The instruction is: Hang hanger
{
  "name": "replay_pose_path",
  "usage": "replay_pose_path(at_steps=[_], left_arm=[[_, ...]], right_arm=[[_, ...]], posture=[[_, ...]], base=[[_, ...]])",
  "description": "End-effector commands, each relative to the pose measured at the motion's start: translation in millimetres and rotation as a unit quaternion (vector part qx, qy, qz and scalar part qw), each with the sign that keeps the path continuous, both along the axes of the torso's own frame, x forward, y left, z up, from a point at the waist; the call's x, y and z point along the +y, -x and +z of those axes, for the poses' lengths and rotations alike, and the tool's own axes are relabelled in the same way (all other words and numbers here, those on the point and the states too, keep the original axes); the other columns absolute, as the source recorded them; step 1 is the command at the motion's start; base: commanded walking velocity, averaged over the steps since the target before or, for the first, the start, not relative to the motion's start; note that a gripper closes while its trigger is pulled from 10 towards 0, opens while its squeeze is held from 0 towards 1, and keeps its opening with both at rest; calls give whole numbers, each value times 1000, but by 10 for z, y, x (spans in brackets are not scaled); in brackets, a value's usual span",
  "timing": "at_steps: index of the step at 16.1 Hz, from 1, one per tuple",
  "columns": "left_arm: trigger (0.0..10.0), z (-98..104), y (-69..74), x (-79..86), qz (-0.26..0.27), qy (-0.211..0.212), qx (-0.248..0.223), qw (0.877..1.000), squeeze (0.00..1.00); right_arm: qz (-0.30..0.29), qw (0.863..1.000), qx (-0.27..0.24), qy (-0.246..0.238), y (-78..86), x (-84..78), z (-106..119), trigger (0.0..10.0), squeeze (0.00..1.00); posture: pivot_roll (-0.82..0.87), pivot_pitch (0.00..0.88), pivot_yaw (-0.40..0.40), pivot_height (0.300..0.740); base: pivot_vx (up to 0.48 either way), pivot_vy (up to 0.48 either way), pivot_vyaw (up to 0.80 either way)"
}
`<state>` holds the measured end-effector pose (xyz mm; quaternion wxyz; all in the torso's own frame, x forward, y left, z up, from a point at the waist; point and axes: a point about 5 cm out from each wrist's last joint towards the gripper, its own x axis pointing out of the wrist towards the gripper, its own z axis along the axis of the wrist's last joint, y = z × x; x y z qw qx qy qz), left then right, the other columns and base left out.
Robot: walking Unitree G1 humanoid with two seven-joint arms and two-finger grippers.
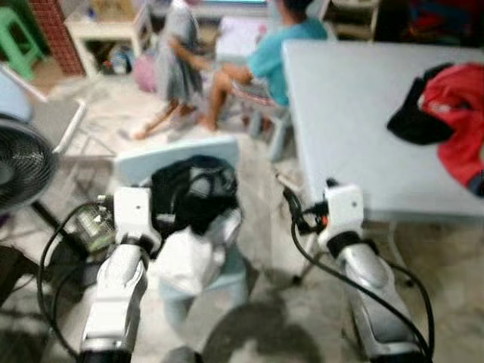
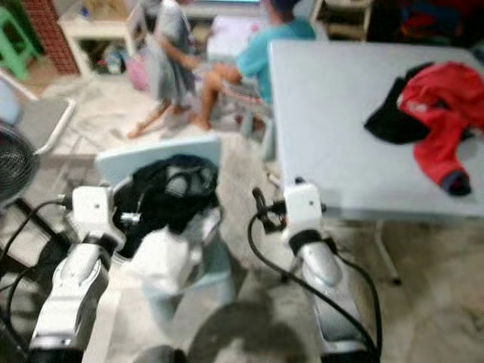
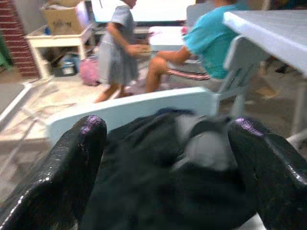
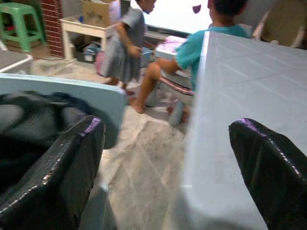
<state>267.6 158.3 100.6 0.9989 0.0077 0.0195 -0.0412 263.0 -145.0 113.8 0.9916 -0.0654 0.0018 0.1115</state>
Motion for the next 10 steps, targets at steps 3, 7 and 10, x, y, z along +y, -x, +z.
replay_pose_path(at_steps=[3, 7, 10], left_arm=[[10000, 2, 5, -60, -7, -2, 0, 1000, 0], [10000, -48, -17, -11, 8, -6, 15, 1000, 0], [10000, -94, -56, 13, 13, -15, 36, 999, 0]], right_arm=[[-8, 1000, -3, 5, 3, -68, 7, 10000, 0], [-14, 1000, -1, 4, 15, -97, -2, 10000, 0], [-17, 1000, 0, 6, 24, -133, 3, 10000, 0]], posture=[[-4, 77, -38, 740], [-13, 82, -36, 740], [-22, 97, -39, 740]], base=[[340, 0, 712], [0, 0, 0], [0, 0, 0]])
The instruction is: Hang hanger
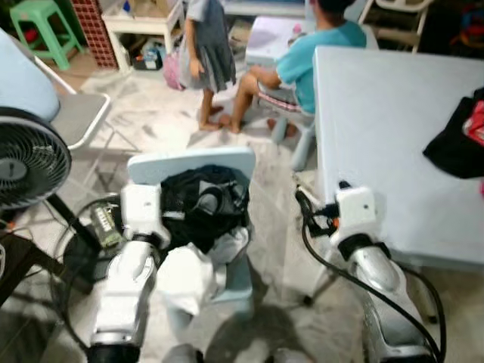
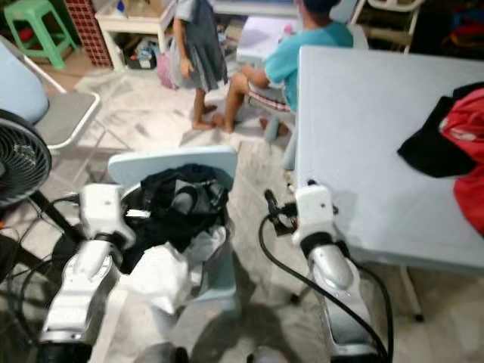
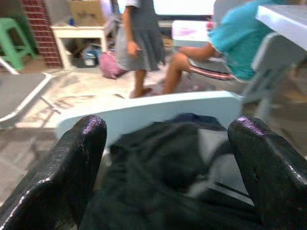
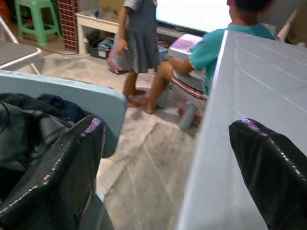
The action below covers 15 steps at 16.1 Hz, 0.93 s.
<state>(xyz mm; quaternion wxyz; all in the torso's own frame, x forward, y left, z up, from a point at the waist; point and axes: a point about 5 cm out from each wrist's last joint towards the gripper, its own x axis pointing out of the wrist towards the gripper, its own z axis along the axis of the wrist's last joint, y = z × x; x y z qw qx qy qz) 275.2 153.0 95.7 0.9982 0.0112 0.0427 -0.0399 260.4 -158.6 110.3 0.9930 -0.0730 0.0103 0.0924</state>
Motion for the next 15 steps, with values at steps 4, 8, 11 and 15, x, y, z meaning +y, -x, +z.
replay_pose_path(at_steps=[4, 8, 11, 15], left_arm=[[10000, -300, 0, 177, -2, -8, 91, 996, 0], [10000, -430, -176, 228, -18, -11, 126, 992, 0], [10000, -479, -333, 123, -42, -7, 140, 989, 0], [0, -549, -478, -44, -56, 19, 163, 985, 0]], right_arm=[[-2, 1000, -5, 7, 54, -69, 71, 10000, 0], [-8, 999, -3, 32, 176, -211, 125, 10000, 0], [-2, 999, -6, 50, 202, -262, 189, 10000, 0], [147, 988, 41, -5, 353, 26, 253, 10000, 0]], posture=[[-63, 131, -41, 740], [-124, 150, -52, 740], [-160, 151, -59, 740], [-197, 141, -69, 740]], base=[[0, 0, 0], [0, 0, 0], [0, 0, 0], [0, 0, 0]])
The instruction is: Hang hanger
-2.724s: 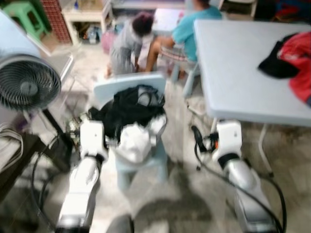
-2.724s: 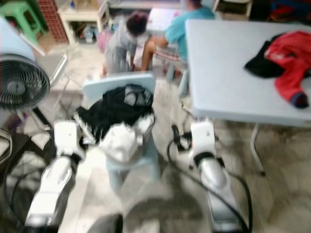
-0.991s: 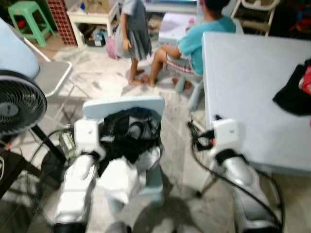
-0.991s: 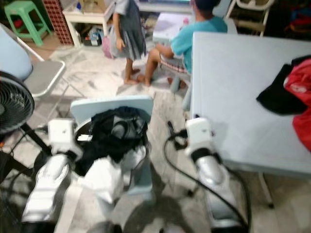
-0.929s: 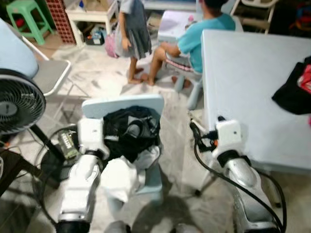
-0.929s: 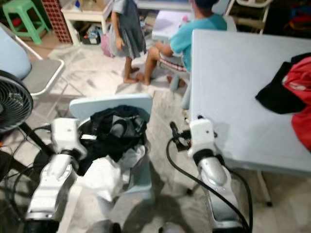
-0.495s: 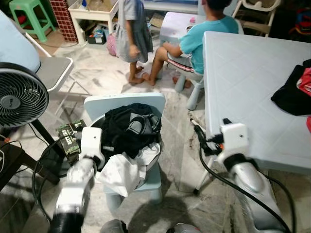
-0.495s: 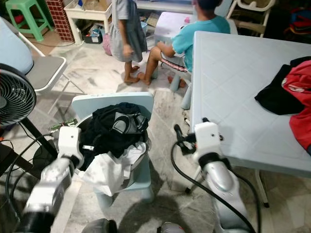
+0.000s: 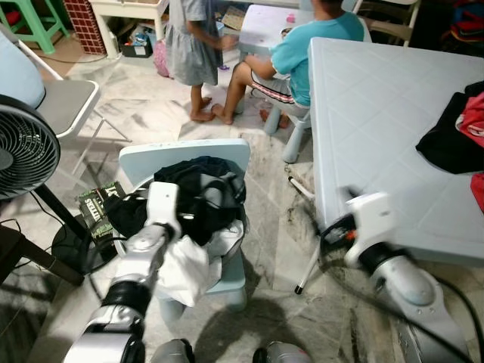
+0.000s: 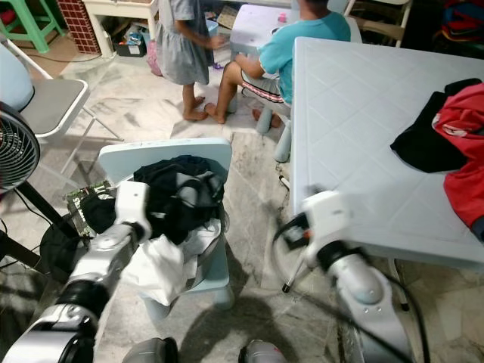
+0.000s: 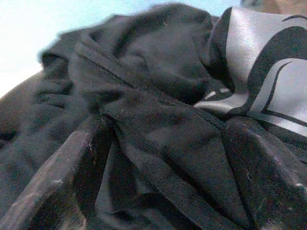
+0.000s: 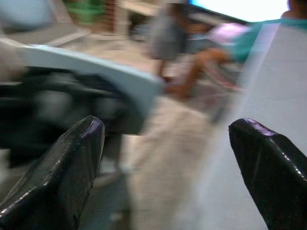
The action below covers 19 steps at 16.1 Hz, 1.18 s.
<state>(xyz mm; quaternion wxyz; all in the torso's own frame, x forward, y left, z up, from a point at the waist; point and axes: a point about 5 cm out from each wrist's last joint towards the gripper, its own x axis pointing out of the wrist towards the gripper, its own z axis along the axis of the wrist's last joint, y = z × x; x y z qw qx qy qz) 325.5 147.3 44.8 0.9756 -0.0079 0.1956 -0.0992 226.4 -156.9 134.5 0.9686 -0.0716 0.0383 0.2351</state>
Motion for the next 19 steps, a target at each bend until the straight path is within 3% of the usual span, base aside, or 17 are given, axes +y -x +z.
replay_pose_path(at_steps=[1, 2, 5, 9, 19], left_arm=[[0, -51, 16, -11, 4, 9, 12, 1000, 0], [0, -92, 29, -38, 3, -1, 22, 1000, 0], [0, -132, 17, 33, 32, 7, 38, 999, 0], [0, -173, 41, 279, 112, 37, 50, 992, 0], [0, -131, 11, 329, 123, 44, 23, 991, 0]], right_arm=[[37, 999, 14, -8, 59, 61, 14, 10000, 0], [67, 997, 20, 10, 93, 89, -4, 10000, 0], [62, 998, 25, 14, 40, 72, -21, 10000, 0], [76, 997, 25, 19, 15, 142, -42, 10000, 0], [76, 996, 17, 33, -16, 174, -92, 10000, 0]], posture=[[-206, 134, -71, 740], [-208, 123, -74, 740], [-191, 114, -76, 740], [-166, 100, -73, 740], [-155, 82, -64, 740]], base=[[0, 0, 0], [0, 0, 0], [0, 0, 0], [0, 0, 0], [0, 0, 0]])
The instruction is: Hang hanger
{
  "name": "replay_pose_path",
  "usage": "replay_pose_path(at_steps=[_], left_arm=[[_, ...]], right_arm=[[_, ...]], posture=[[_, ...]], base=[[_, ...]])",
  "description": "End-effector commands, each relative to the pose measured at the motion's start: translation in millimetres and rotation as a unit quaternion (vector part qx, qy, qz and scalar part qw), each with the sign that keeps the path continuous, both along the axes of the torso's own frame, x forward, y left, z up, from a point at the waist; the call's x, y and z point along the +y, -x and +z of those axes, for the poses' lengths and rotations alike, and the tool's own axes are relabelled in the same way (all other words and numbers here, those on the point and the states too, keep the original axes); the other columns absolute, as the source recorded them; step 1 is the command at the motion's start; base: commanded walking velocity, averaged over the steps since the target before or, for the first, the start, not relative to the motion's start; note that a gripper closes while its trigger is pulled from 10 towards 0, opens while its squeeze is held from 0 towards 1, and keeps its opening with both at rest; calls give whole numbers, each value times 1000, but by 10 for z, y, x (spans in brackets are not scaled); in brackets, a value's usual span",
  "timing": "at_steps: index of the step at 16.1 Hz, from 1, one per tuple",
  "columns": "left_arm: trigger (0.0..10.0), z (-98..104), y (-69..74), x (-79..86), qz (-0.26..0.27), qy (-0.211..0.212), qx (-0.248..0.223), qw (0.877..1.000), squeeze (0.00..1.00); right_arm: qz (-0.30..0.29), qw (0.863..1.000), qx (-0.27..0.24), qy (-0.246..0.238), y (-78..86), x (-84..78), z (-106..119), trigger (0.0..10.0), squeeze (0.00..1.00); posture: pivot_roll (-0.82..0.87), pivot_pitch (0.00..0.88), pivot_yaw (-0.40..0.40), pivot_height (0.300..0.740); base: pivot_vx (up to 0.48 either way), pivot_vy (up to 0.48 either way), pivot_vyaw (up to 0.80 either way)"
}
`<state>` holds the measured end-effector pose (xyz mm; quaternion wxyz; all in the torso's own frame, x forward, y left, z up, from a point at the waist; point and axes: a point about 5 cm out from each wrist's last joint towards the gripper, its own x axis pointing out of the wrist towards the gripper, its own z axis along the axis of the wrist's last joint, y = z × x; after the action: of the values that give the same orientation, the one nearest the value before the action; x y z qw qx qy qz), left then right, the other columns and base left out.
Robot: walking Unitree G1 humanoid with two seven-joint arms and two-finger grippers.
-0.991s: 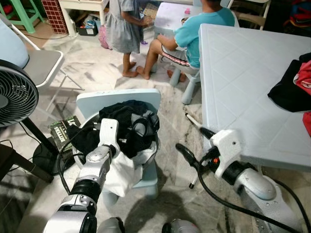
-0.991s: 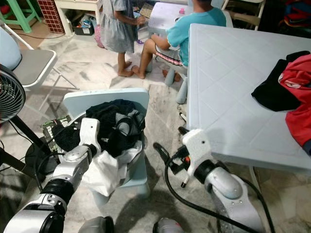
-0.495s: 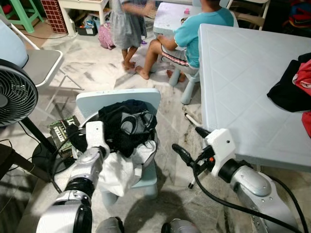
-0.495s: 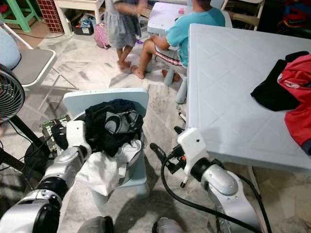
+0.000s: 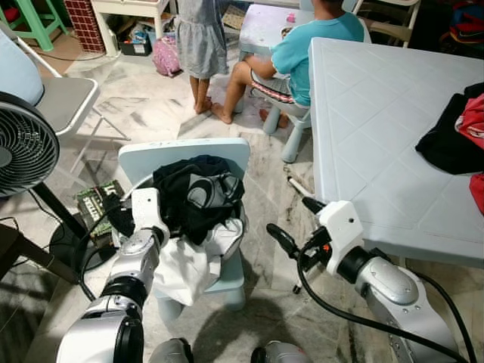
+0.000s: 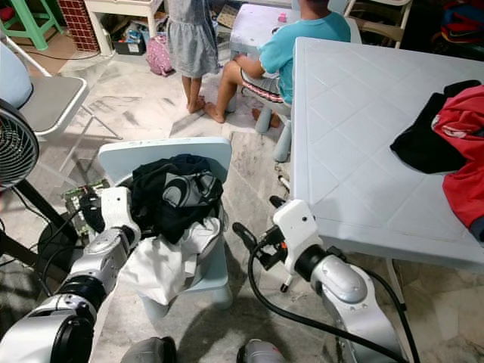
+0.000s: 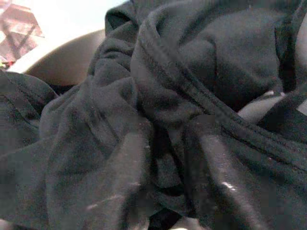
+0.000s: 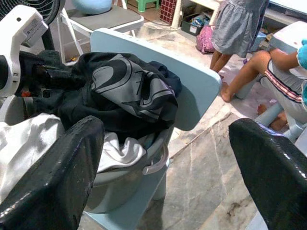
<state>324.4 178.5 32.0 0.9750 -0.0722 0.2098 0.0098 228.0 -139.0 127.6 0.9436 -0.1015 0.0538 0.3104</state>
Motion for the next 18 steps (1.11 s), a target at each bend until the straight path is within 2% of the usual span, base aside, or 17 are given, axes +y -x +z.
replay_pose_path(at_steps=[1, 6, 9, 13, 14, 17, 18], left_arm=[[0, 1, 3, 35, 8, -1, -3, 1000, 0], [0, 3, 24, 109, 23, -3, -12, 1000, 0], [0, 40, 31, 105, 34, -13, -36, 999, 0], [0, 152, 113, 117, 51, -32, -88, 994, 0], [0, 221, 141, 91, 41, -33, -106, 993, 0], [0, 422, 405, -15, 4, -96, -162, 982, 0], [0, 419, 481, -52, -11, -97, -160, 982, 0]], right_arm=[[-3, 1000, 1, 2, -10, -1, -23, 10000, 0], [3, 1000, -5, 2, -51, 30, -23, 10000, 0], [34, 999, 10, -4, -4, 59, -39, 10000, 0], [35, 999, 18, 5, -24, 31, -95, 10000, 0], [35, 999, 18, 6, -30, 35, -104, 10000, 0], [43, 999, 16, 3, -63, 97, -125, 10000, 0], [44, 999, 15, 2, -76, 119, -131, 10000, 0]], posture=[[-153, 80, -64, 740], [-143, 78, -68, 740], [-145, 76, -63, 740], [-123, 79, -68, 740], [-120, 80, -69, 740], [-72, 86, -74, 740], [-60, 89, -74, 740]], base=[[0, 0, 0], [0, 0, 0], [0, 0, 0], [0, 0, 0], [0, 0, 0], [0, 0, 0], [0, 0, 0]])
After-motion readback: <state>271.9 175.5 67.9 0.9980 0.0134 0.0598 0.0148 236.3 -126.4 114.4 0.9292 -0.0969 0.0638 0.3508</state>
